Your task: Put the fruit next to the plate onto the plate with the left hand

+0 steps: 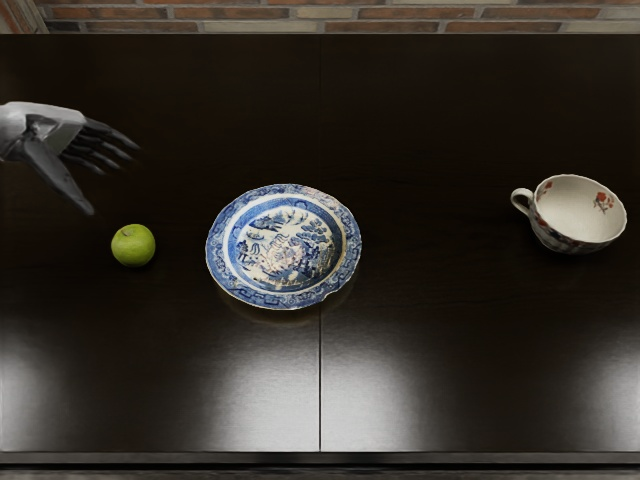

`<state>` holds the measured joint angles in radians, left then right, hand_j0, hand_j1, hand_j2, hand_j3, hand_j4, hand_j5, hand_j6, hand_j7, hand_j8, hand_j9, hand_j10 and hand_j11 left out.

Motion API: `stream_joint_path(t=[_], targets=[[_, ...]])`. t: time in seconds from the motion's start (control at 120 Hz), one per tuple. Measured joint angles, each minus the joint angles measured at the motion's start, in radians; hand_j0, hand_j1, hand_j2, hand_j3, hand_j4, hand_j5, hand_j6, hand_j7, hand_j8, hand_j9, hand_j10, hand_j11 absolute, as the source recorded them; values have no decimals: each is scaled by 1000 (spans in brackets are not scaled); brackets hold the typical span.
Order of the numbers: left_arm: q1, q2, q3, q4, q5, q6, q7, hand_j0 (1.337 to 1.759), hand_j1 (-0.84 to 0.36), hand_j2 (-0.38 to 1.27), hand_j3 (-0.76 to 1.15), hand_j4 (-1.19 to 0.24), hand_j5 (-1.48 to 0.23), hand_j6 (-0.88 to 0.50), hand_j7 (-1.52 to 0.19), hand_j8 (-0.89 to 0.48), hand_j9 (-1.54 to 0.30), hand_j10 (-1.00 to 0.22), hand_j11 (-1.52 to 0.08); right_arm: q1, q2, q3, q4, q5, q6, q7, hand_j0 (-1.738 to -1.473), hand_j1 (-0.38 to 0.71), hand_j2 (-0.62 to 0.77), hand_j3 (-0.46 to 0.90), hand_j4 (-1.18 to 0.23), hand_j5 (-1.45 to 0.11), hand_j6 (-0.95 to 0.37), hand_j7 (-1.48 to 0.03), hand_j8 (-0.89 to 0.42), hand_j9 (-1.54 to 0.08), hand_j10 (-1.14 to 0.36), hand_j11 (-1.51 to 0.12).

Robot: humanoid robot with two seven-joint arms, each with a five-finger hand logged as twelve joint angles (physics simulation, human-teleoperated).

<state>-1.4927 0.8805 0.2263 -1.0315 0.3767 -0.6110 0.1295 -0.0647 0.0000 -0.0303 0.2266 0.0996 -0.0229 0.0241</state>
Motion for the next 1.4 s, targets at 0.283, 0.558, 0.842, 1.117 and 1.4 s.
stream_joint_path(t=[0.283, 0.558, 0.842, 1.117, 1.4], targets=[[49, 3, -1, 45, 19, 81, -1, 1658, 36, 54, 0, -265, -341, -265, -341, -265, -341, -264, -341, -1, 0, -4, -12, -2, 0, 1, -1658, -312, -6, 0, -31, -40, -31, -40, -31, -40, -31, -40], [67, -17, 67, -210, 132, 515, -1, 1658, 30, 56, 0, -270, -348, -271, -348, -270, -348, -270, -348, -1, 0, -5, -13, -3, 0, 1, -1658, -312, -6, 0, -31, -40, -31, -40, -31, -40, -31, -40], [64, -120, 184, -395, 206, 845, 1, 1658, 25, 57, 0, -275, -354, -275, -354, -275, -354, -274, -354, -1, 0, -5, -13, -3, 0, 0, -1658, -312, -6, 0, -31, -40, -31, -40, -31, -40, -31, -40], [62, -136, 219, -449, 223, 883, 36, 1658, 18, 58, 0, -279, -361, -280, -361, -280, -361, -279, -361, -1, 0, -5, -13, -3, 0, 0, -1658, -312, -6, 0, -31, -40, -31, -40, -31, -40, -31, -40], [91, -182, 246, -435, 272, 941, 42, 1658, 11, 59, 0, -285, -368, -285, -368, -285, -368, -285, -368, -1, 0, -5, -13, -3, 0, 0, -1658, -312, -6, 0, -31, -40, -31, -40, -31, -40, -31, -40]])
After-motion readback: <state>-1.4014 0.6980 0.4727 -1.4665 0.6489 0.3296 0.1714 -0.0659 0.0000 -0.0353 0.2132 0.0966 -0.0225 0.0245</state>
